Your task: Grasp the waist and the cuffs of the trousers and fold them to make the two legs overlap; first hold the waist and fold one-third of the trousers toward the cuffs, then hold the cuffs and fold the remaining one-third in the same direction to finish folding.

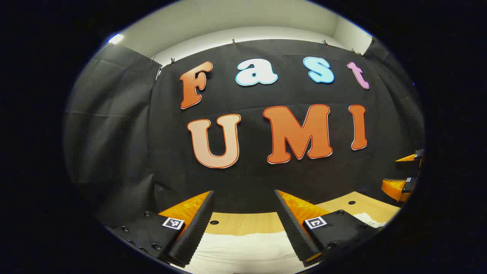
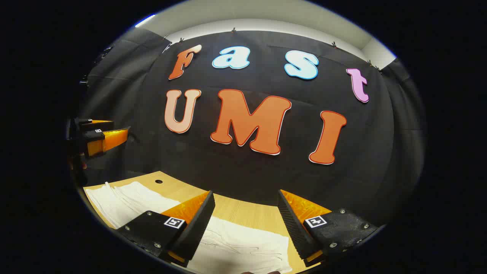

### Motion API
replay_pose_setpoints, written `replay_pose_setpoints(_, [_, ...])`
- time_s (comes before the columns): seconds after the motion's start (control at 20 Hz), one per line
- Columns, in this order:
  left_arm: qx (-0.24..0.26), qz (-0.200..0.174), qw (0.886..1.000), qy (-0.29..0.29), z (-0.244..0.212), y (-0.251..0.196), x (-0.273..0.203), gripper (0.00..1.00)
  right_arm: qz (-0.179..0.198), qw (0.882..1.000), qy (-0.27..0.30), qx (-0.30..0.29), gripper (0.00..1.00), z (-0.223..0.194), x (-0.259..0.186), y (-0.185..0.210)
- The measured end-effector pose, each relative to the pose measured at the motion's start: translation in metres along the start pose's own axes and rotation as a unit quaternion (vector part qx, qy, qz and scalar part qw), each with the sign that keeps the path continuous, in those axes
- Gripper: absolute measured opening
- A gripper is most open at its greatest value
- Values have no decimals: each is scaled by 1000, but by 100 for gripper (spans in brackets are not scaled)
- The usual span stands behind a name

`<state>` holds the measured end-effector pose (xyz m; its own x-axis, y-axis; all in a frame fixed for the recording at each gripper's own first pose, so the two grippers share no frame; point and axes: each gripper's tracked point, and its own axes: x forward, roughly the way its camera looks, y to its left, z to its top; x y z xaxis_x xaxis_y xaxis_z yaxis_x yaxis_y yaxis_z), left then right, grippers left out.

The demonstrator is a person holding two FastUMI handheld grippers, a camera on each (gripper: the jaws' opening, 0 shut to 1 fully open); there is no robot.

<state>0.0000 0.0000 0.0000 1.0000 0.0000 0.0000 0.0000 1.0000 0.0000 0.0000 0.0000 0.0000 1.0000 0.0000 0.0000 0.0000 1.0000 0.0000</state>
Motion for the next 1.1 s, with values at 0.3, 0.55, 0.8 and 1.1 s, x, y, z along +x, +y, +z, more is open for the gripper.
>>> replay_pose_setpoints(0.3, [10, -26, 1000, -5, -8, 3, 14, 99, -46, 999, 16, 0, 99, -4, 3, 10])
replay_pose_setpoints(0.55, [2, -50, 999, -15, -14, 29, 28, 99, -83, 996, 23, 21, 99, 2, 4, 26])
replay_pose_setpoints(0.8, [-10, -67, 998, -11, -26, 56, 43, 99, -134, 990, 37, 23, 99, 5, -1, 25])
replay_pose_setpoints(1.1, [-47, -58, 996, 53, -75, 91, 55, 99, -186, 977, 81, 67, 99, -18, -14, 0])
